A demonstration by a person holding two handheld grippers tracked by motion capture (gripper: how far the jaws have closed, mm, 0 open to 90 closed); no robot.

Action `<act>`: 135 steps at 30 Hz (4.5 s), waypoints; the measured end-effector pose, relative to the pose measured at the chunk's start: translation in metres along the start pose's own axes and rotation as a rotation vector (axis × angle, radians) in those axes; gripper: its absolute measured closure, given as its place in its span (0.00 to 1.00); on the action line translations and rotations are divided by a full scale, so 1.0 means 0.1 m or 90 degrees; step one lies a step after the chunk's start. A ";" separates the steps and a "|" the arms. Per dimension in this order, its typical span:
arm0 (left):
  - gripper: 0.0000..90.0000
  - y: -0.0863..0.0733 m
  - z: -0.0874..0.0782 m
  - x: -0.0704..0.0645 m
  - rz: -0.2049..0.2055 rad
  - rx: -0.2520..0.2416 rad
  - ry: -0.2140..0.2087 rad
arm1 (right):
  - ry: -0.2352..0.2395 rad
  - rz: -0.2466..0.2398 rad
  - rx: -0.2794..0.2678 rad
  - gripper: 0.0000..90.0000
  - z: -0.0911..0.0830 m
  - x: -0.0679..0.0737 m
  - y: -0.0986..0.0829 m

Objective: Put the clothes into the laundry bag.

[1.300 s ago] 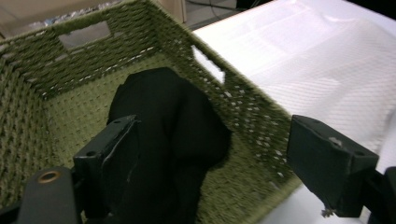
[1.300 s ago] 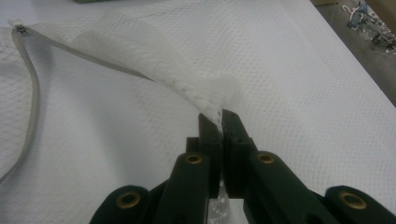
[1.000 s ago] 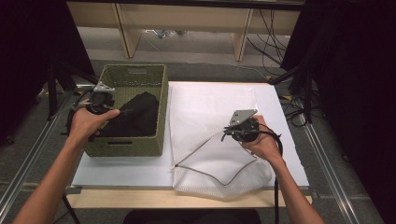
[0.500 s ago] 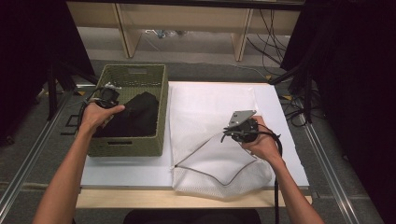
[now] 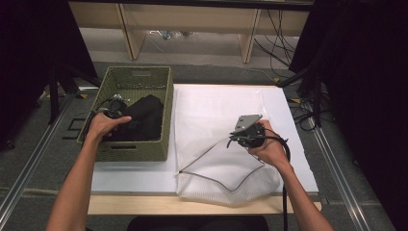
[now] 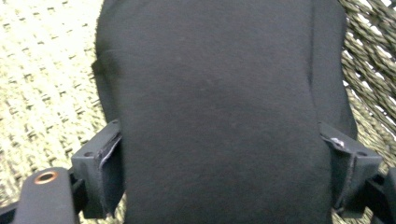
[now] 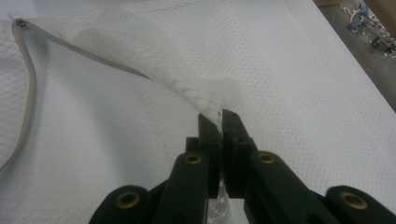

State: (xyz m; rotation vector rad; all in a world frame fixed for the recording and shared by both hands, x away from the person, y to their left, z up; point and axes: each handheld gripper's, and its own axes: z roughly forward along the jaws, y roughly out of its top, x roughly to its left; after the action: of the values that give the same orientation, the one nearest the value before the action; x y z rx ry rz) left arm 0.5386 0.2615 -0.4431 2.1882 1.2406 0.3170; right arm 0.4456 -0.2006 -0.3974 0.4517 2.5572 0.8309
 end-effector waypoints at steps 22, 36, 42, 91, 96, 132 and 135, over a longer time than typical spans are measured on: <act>0.11 -0.06 0.20 -0.05 0.026 0.087 0.045 | -0.011 -0.016 -0.002 0.98 0.01 -0.01 -0.01; 0.59 -0.03 0.13 -0.09 0.026 0.088 0.016 | -0.004 -0.012 -0.002 0.98 0.00 0.00 -0.01; 0.67 0.00 0.09 -0.12 0.040 0.082 0.021 | -0.004 -0.004 -0.009 0.98 0.01 -0.01 -0.01; 0.69 0.31 -1.65 -1.11 0.135 -0.059 -0.068 | -0.018 0.017 -0.026 0.99 -0.08 -0.04 -0.01; 0.69 0.13 -1.76 -1.45 0.191 -0.065 -0.089 | -0.019 -0.001 -0.027 0.99 -0.09 -0.10 -0.02; 0.69 -0.42 -0.80 -2.75 0.255 0.011 -0.318 | -0.019 -0.006 -0.043 0.99 -0.10 -0.09 0.06; 0.68 -0.38 -0.64 -2.79 0.236 0.017 -0.325 | -0.027 -0.008 -0.046 0.99 -0.11 -0.08 0.07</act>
State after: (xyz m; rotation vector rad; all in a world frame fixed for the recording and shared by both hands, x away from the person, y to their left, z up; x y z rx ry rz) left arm 0.3324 0.0660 -0.3920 2.3158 0.5660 -0.1156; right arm 0.4489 -0.2041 -0.3829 0.4257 2.4795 0.8972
